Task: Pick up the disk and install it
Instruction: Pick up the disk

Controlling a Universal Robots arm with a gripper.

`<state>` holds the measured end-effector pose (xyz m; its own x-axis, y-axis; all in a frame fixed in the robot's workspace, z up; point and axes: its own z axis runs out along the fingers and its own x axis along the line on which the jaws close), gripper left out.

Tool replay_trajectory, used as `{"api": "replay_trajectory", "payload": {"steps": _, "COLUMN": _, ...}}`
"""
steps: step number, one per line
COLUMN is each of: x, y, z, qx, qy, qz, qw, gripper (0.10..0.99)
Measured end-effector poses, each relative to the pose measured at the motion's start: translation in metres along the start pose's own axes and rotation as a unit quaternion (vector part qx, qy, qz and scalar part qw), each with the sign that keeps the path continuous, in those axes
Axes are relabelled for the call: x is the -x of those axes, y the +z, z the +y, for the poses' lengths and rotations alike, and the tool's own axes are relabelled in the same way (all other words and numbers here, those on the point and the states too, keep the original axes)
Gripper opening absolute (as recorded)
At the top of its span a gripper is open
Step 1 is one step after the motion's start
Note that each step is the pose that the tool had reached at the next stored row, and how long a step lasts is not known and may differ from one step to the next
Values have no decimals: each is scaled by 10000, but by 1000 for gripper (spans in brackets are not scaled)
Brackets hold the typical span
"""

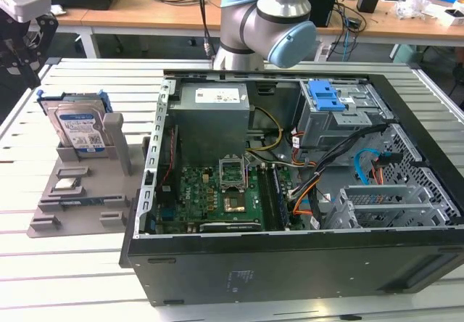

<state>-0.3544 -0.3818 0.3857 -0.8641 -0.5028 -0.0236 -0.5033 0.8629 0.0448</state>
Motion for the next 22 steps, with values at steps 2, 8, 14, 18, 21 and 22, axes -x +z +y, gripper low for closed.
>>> {"api": "replay_trajectory", "payload": {"steps": 2, "x": 0, "y": 0, "z": 0, "qx": 2, "qy": -94, "qz": 4, "qw": 10000, "gripper": 106}}
{"api": "replay_trajectory", "payload": {"steps": 8, "x": 0, "y": 0, "z": 0, "qx": 10, "qy": -439, "qz": 20, "qw": 9990, "gripper": 106}}
{"api": "replay_trajectory", "payload": {"steps": 14, "x": 0, "y": 0, "z": 0, "qx": 19, "qy": -799, "qz": 36, "qw": 9968, "gripper": 106}}
{"api": "replay_trajectory", "payload": {"steps": 18, "x": 0, "y": 0, "z": 0, "qx": 24, "qy": -1033, "qz": 46, "qw": 9946, "gripper": 106}}
{"api": "replay_trajectory", "payload": {"steps": 21, "x": 0, "y": 0, "z": 0, "qx": 27, "qy": -1161, "qz": 52, "qw": 9932, "gripper": 106}}
{"api": "replay_trajectory", "payload": {"steps": 22, "x": 0, "y": 0, "z": 0, "qx": 30, "qy": -1258, "qz": 56, "qw": 9920, "gripper": 106}}
